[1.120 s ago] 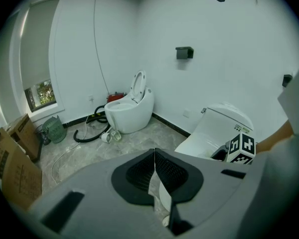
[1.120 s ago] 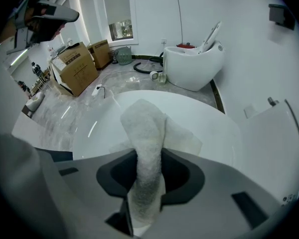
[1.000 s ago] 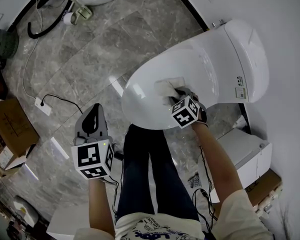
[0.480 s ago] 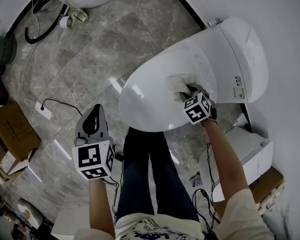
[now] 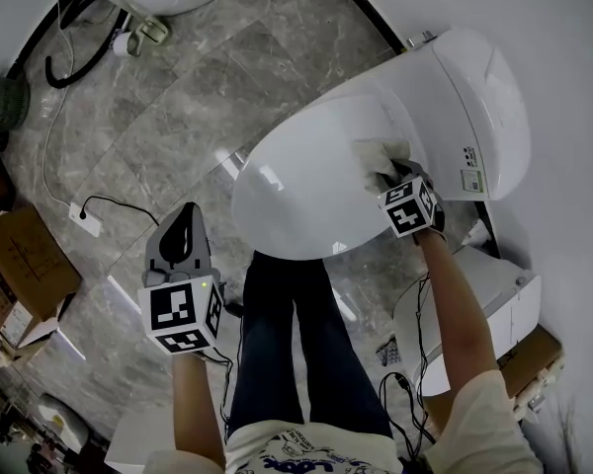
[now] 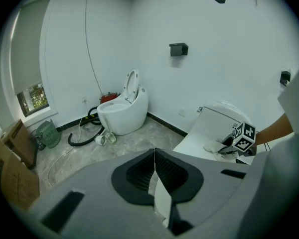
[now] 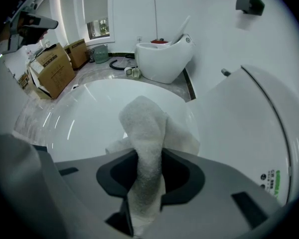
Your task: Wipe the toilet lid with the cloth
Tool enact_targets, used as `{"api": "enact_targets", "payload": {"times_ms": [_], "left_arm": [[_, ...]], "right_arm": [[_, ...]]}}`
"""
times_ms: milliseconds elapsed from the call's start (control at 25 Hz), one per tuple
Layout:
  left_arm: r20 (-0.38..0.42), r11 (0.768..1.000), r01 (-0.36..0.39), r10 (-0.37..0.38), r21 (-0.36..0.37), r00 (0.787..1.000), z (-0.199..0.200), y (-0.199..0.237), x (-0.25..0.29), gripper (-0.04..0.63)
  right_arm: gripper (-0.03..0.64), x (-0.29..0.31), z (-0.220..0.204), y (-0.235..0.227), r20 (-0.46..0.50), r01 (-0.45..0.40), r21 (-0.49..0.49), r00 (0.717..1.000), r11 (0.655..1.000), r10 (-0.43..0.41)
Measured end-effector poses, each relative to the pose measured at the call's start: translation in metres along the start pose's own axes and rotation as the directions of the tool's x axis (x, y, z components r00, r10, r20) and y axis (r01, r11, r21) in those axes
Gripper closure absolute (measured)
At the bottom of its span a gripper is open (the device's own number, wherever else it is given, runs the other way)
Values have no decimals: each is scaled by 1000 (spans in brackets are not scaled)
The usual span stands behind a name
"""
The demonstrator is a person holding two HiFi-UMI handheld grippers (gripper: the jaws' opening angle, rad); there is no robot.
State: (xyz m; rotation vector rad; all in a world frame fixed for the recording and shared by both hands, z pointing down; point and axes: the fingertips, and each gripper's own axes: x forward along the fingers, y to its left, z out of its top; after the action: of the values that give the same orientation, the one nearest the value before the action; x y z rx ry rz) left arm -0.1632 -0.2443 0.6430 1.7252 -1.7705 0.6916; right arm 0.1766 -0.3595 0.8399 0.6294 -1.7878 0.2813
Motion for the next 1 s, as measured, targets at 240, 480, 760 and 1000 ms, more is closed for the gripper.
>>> {"api": "enact_targets", "payload": {"times_ms": [240, 480, 760, 1000], "left_arm": [[-3, 1000, 7, -7, 0, 1000, -2, -5, -1, 586], [-1, 1000, 15, -15, 5, 1000, -3, -7, -3, 586], [4, 1000, 13, -13, 3, 1000, -5, -4, -6, 586], [4, 1000, 21, -21, 0, 1000, -9, -6, -10, 586]], "right_arm": [[506, -4, -20, -16, -29, 47, 69, 999, 997, -46], [506, -9, -41, -22, -55, 104, 162, 994, 981, -97], [506, -14, -62, -19, -96, 148, 244, 987, 959, -128], [508, -20, -82, -10, -116, 186, 357, 981, 915, -154]]}}
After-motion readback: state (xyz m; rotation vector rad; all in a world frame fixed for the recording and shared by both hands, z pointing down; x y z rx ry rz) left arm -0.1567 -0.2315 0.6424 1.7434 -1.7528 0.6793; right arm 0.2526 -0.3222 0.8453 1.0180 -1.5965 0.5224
